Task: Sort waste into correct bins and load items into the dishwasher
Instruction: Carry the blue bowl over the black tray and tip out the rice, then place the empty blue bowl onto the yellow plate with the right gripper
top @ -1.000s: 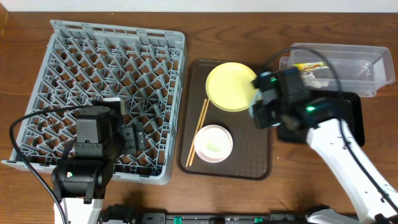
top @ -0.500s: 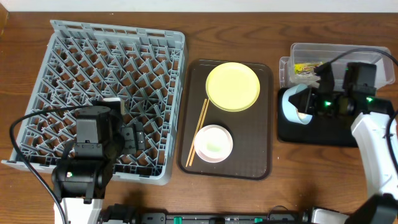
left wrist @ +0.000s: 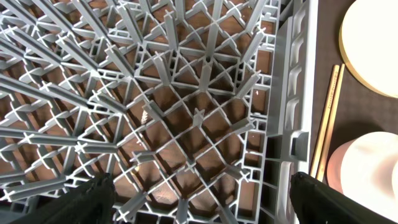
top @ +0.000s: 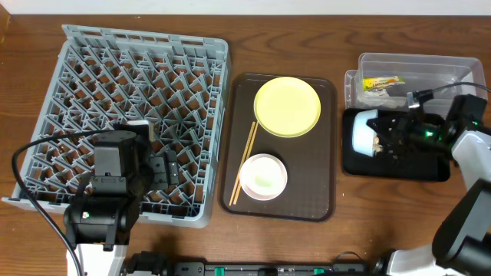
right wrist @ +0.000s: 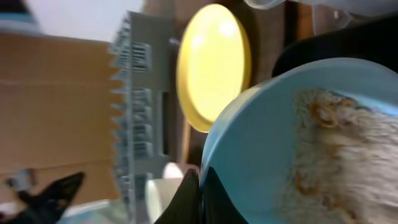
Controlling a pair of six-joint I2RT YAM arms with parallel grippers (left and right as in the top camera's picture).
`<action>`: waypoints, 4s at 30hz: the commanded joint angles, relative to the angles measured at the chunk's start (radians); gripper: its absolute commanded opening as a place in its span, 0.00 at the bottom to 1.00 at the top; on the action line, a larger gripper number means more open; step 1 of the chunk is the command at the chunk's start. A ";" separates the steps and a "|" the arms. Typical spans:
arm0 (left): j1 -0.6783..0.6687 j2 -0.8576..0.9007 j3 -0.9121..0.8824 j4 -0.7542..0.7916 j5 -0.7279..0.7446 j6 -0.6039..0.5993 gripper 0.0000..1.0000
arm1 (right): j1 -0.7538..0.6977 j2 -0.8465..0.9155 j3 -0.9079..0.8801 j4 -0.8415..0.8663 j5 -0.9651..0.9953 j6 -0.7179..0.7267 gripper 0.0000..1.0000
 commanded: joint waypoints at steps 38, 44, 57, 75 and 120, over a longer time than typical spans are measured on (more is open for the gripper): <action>-0.003 0.000 0.022 -0.003 -0.012 -0.009 0.90 | -0.417 0.154 -0.003 0.060 -0.436 0.240 0.01; -0.003 0.000 0.022 -0.003 -0.012 -0.009 0.91 | -0.404 0.154 -0.003 0.049 -0.436 0.365 0.01; -0.003 0.000 0.022 -0.003 -0.012 -0.009 0.90 | -0.334 0.139 -0.003 0.004 -0.437 0.278 0.01; -0.003 0.000 0.022 -0.003 -0.012 -0.009 0.91 | 0.243 -0.287 -0.002 0.250 0.077 0.138 0.01; -0.003 0.000 0.022 -0.011 -0.012 -0.009 0.90 | 0.863 -0.258 -0.002 0.293 0.691 -0.085 0.50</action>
